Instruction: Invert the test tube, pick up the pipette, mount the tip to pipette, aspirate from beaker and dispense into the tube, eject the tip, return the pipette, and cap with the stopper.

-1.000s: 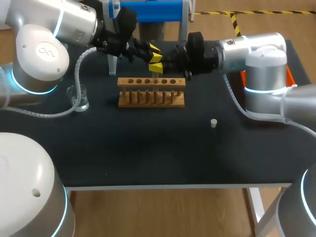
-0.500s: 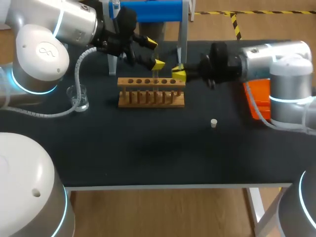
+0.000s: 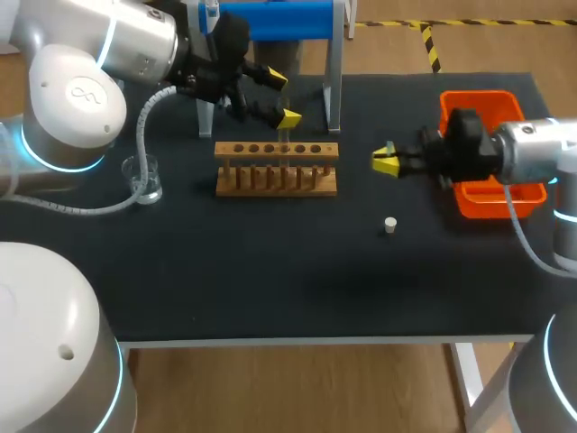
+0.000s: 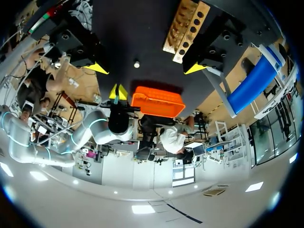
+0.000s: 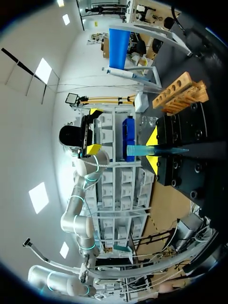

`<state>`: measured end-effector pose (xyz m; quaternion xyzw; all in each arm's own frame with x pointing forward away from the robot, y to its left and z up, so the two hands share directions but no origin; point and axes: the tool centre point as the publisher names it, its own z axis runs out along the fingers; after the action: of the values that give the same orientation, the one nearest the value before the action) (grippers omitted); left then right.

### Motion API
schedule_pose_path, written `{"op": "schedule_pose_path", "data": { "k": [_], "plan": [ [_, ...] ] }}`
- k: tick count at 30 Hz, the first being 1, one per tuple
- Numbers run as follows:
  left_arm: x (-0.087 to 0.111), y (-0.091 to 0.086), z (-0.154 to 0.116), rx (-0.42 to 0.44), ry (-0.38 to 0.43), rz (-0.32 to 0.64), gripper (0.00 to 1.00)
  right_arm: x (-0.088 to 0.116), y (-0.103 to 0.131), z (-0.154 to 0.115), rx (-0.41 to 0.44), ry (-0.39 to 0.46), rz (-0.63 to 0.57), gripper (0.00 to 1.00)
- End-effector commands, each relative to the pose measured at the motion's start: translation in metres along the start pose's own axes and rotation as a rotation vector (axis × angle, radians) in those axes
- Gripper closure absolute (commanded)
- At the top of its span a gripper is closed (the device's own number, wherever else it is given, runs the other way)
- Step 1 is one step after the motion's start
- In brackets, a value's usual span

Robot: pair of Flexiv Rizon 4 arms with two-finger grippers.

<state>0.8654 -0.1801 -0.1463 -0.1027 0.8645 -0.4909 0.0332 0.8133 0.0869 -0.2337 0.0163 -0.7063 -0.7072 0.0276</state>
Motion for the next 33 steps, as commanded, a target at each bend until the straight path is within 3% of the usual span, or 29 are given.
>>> {"op": "schedule_pose_path", "data": {
  "k": [1,14,33],
  "plan": [
    [0.0,0.0,0.001,0.0,-0.001,0.0,0.0,0.01,-0.002,-0.025,-0.006,-0.008,-0.001,1.0],
    [0.0,0.0,0.001,0.0,-0.001,0.0,0.0,0.024,-0.016,-0.049,0.037,-0.033,0.012,1.0],
    [0.0,0.0,0.001,0.0,-0.001,0.0,0.0,0.027,-0.017,-0.052,0.031,-0.04,0.02,1.0]
  ]
}}
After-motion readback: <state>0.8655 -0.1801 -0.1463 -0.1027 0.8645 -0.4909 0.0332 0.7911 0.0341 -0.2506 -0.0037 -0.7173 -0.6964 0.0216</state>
